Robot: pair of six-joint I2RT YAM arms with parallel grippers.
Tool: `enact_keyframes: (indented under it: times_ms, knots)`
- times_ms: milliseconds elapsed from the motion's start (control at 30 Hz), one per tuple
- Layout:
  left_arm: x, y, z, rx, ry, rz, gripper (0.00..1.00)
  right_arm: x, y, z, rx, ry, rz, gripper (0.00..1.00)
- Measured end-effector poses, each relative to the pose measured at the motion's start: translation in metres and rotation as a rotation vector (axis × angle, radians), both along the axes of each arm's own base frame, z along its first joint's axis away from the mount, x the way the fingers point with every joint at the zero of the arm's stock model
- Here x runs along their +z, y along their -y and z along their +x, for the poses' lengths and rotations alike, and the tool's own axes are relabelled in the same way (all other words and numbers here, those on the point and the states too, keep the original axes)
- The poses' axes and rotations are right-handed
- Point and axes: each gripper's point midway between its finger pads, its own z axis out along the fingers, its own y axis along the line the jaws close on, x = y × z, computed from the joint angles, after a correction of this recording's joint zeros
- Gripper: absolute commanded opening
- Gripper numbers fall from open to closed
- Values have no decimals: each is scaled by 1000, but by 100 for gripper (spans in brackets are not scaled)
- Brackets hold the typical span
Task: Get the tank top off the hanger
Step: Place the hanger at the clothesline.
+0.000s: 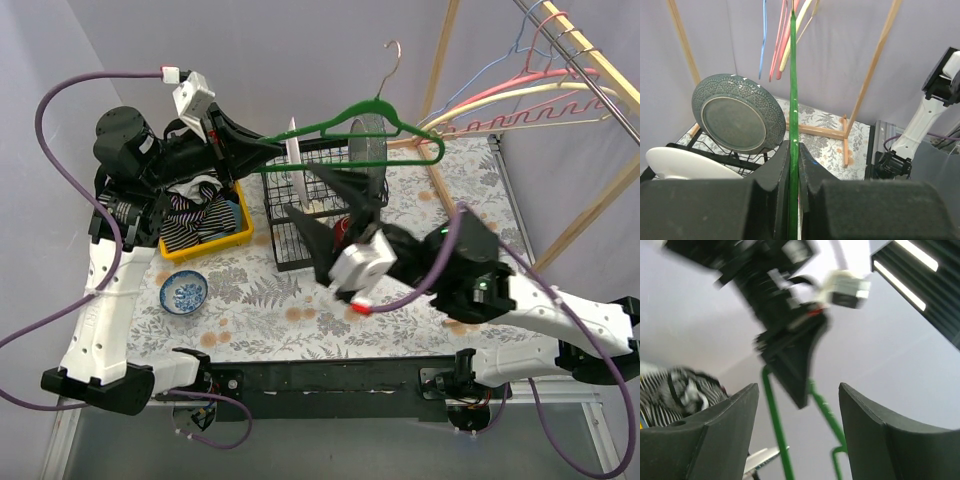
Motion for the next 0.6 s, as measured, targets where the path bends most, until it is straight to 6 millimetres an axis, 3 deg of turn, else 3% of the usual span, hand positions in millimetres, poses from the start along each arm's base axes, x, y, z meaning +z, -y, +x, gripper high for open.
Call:
enact_keyframes:
  times_ms: [133, 233, 433, 600]
  knots:
    - [3, -2, -13, -27, 23, 4, 0, 77, 45, -7, 74, -184, 289, 73]
    - [5, -2, -28, -64, 44, 12, 0, 104, 71, -10, 121, -294, 418, 76]
    - [-1, -6, -58, -125, 50, 53, 0, 104, 83, -30, 255, -431, 398, 81]
    - [-15, -8, -75, -177, 15, 94, 0, 96, 92, -48, 321, -454, 282, 81]
